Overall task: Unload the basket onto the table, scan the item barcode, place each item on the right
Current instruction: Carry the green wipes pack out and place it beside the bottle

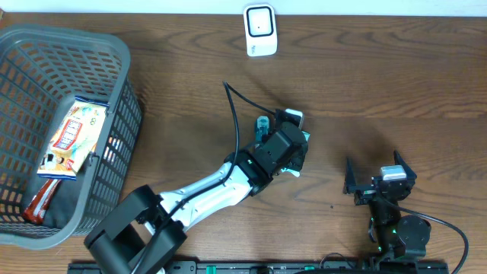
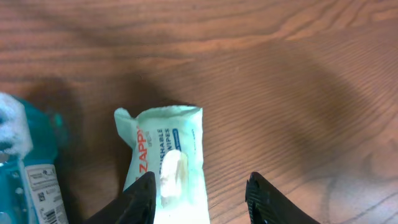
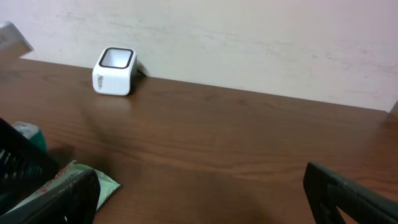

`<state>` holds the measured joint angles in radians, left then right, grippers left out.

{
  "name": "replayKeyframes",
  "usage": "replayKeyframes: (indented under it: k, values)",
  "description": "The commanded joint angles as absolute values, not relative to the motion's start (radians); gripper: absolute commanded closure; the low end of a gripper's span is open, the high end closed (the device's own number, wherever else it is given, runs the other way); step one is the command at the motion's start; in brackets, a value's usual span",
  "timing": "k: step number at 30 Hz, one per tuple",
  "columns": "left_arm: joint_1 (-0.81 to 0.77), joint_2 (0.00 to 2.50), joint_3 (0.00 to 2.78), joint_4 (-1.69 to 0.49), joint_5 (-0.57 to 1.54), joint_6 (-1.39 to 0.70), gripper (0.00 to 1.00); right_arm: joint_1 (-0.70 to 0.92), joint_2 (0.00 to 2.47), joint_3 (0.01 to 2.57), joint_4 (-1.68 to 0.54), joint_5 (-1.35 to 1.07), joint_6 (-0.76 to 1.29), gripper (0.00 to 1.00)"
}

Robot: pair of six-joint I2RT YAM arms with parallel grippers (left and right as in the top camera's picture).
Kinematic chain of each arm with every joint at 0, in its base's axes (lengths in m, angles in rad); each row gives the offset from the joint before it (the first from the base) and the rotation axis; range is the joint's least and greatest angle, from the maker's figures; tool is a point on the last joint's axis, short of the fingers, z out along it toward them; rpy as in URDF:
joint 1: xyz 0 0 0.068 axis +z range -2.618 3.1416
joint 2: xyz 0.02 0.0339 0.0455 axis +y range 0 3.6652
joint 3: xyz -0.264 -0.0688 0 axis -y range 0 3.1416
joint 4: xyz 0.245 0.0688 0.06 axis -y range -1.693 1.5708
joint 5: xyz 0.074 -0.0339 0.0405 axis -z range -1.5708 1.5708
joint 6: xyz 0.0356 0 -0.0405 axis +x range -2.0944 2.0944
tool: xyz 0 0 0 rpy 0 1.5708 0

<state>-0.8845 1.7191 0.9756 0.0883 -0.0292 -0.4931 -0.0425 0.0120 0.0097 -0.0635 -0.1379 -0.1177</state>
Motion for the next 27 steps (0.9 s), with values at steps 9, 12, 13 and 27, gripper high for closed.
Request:
replayKeyframes:
  k: [9, 12, 13, 27]
  values:
    - [-0.773, 1.419, 1.169, -0.207, -0.047, -0.296, 0.28, -0.036, 0.007, 0.007, -0.065, -0.137, -0.129, 0.01]
    - [-0.651, 1.323, 1.311, -0.394, -0.089, -0.258, 0.24, -0.036, 0.007, 0.007, -0.065, -0.137, -0.129, 0.01]
    - [-0.617, 1.303, 1.347, -0.437, -0.122, -0.258, 0.24, -0.036, 0.007, 0.007, -0.065, -0.137, -0.129, 0.01]
    - [0.038, 1.15, 1.528, -0.861, -0.364, -0.715, 0.01, -0.036, 0.007, 0.007, -0.065, -0.137, -0.129, 0.01]
